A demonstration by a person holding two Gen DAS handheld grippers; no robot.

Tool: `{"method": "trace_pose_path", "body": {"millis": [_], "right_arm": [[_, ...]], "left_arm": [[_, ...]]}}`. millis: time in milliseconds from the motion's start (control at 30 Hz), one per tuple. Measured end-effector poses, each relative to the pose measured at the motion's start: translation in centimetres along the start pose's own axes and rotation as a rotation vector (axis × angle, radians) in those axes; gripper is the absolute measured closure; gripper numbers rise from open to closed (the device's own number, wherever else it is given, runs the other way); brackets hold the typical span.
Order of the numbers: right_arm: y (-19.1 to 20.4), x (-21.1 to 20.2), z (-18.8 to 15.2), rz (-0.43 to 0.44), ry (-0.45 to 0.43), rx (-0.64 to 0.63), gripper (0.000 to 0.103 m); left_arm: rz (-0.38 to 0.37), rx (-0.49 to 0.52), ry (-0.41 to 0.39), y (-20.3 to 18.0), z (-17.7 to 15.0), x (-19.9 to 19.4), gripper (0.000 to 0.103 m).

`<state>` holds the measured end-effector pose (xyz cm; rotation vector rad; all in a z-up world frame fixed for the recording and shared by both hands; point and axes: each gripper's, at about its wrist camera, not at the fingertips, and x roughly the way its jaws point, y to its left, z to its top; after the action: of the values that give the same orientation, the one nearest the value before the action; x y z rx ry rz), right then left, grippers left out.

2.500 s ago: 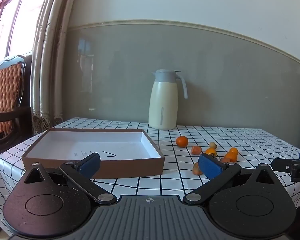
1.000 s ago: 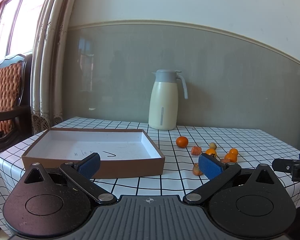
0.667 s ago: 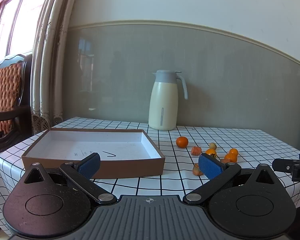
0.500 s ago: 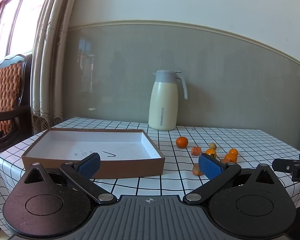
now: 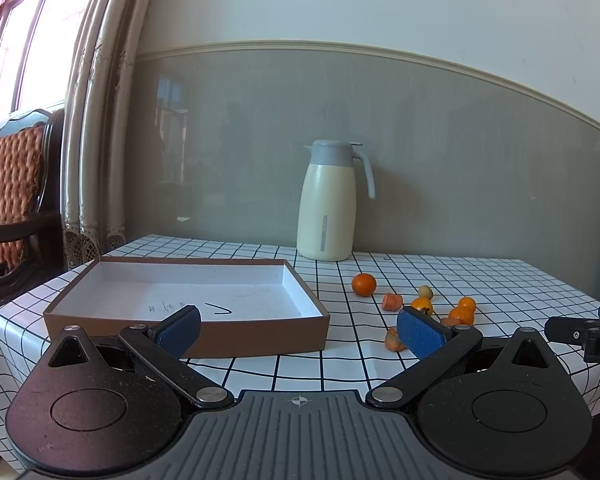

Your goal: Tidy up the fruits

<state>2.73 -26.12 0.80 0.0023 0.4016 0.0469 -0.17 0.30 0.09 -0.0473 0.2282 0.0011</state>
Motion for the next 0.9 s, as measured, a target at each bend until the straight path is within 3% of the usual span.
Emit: {"method": "trace_pose_path", "body": {"millis": [700,900], "right_arm": [[-0.24,0.01,-0.02,0.004,0.007,0.018,0.006],[0.75,0.43,0.2,0.022,0.024,-0.045,0.006]], "left_arm": [[0.016,-0.009,-0.001,0.1,-0.15,-0.11,0.0],[-0.001,0.012,0.025,-0.26,0.06,0.32,0.0]]}}
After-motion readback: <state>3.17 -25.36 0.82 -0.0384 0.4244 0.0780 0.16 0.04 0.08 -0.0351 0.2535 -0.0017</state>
